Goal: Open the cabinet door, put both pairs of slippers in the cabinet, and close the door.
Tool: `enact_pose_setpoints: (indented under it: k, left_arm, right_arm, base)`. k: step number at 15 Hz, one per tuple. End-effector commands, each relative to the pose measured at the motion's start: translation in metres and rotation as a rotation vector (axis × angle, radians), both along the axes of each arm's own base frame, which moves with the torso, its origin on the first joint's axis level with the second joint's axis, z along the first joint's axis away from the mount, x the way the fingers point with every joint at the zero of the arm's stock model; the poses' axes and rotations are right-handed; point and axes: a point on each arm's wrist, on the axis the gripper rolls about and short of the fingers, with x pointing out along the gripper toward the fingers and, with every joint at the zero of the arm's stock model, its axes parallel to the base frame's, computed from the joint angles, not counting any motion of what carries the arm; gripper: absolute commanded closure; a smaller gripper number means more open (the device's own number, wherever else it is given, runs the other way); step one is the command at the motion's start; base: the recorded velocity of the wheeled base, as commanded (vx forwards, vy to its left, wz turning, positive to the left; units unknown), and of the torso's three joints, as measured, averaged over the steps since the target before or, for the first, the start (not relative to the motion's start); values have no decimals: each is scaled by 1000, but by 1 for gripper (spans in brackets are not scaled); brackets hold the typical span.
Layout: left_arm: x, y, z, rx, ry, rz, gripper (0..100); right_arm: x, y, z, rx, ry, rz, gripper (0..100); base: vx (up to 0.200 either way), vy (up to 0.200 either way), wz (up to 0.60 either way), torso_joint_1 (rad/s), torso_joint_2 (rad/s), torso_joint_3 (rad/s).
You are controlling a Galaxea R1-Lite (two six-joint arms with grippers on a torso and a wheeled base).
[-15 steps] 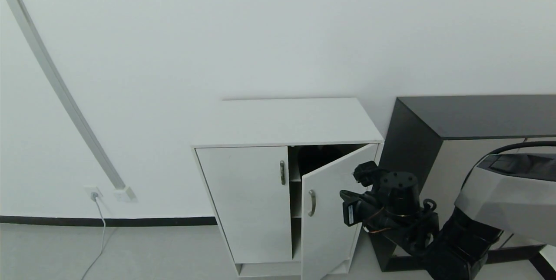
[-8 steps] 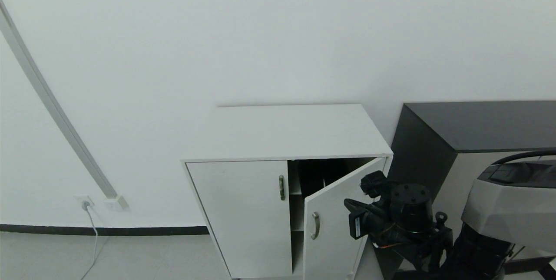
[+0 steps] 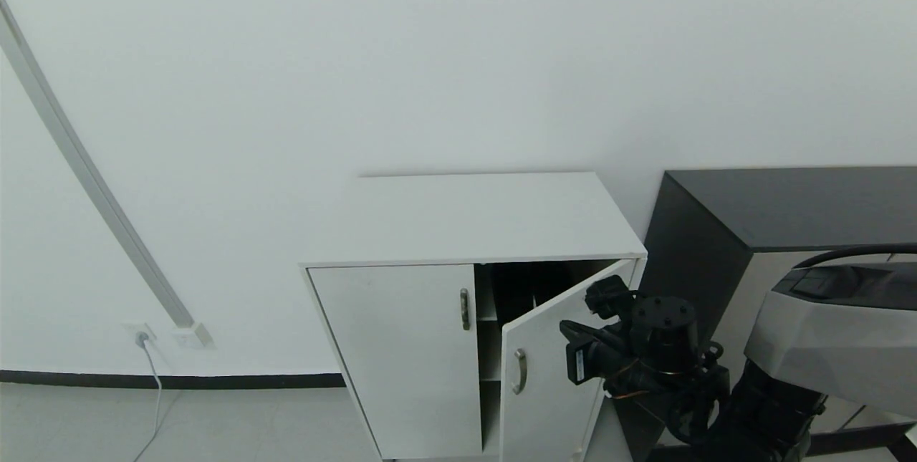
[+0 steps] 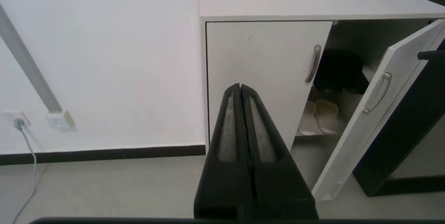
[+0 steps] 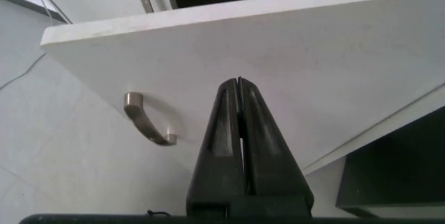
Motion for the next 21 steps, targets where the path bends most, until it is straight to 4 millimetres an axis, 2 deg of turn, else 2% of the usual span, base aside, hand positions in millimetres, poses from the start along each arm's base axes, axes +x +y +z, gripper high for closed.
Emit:
enact_pose_setpoints:
  k: [1,13,21]
  left_arm:
    - [0,0,0,0,0,-1,100]
    - [0,0,0,0,0,-1,100]
    - [0,0,0,1,0,1,100]
  right_arm:
    - [8,5,-7,0,0,-1,100]
    - [50,12,-16,6,-53,-42,100]
    - [70,20,-7,2,-47,-54,100]
  base:
    - [0,0,0,0,0,0]
    - [0,0,0,0,0,0]
    - [0,0,0,0,0,0]
